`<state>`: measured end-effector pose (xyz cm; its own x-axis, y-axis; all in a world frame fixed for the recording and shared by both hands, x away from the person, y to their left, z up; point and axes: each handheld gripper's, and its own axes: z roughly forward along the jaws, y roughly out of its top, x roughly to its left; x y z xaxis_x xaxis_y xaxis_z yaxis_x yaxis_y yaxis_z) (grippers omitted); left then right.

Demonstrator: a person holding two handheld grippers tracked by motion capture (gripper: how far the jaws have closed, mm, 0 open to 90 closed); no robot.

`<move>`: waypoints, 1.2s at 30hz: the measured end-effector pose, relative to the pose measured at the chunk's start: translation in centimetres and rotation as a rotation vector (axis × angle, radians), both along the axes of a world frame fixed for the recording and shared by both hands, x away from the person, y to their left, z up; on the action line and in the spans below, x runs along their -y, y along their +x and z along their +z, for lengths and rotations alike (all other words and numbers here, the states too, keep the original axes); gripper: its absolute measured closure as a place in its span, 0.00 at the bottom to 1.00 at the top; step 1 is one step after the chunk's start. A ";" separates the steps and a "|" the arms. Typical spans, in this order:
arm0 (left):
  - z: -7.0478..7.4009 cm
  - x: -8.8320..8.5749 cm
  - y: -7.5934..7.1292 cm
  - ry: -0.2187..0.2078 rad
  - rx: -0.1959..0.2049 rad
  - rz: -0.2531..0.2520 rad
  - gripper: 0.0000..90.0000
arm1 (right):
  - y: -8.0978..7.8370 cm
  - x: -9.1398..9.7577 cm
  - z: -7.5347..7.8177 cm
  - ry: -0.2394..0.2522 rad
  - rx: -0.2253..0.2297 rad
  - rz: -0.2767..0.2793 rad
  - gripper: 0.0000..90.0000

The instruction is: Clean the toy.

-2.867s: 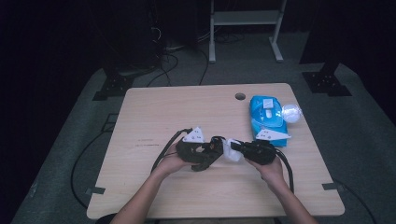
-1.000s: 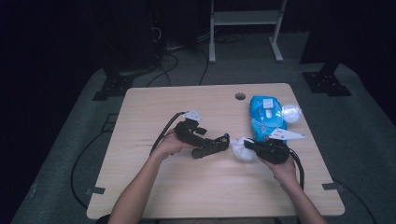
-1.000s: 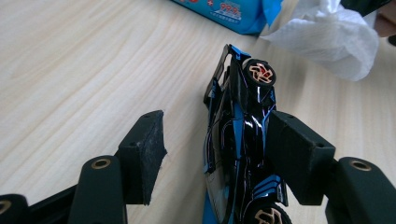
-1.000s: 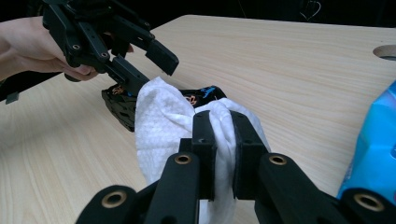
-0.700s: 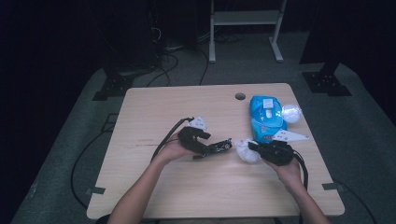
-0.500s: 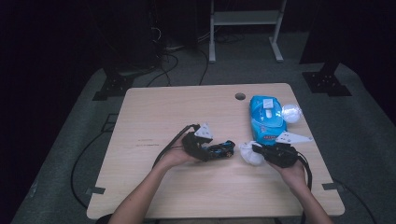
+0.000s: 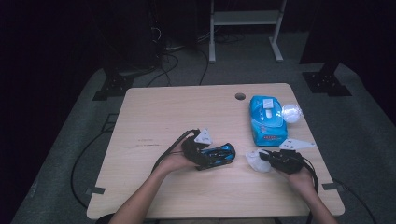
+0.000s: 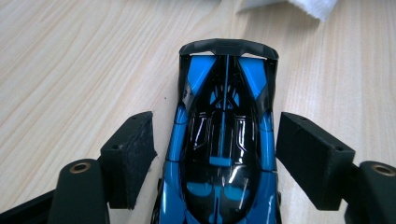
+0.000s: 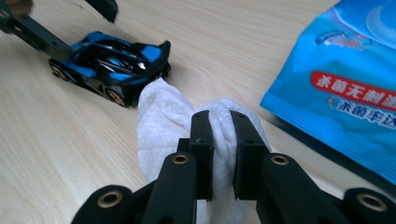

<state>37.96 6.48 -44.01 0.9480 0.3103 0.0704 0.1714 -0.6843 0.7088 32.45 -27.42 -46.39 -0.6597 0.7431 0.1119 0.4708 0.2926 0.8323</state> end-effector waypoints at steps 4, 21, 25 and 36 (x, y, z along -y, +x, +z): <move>0.2 -0.5 -0.4 -0.015 0.007 -0.006 0.28 | 0.3 0.4 -0.5 -0.030 -0.017 -0.025 0.77; 0.5 -2.7 -0.2 -0.066 0.012 0.049 0.23 | -0.5 3.8 -0.8 0.012 -0.025 -0.099 0.61; 0.6 -3.3 -0.2 -0.064 0.012 0.064 0.22 | -0.6 4.2 0.0 0.063 0.001 -0.092 0.54; 1.0 -5.2 -0.5 -0.070 0.021 0.088 0.20 | -1.2 5.2 0.5 0.084 0.011 -0.094 0.48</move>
<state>37.50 11.64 -43.04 0.9153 0.3975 0.0654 0.2133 -0.6159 0.7584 31.22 -32.65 -45.87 -0.5891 0.7900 0.1699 0.4839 0.1765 0.8571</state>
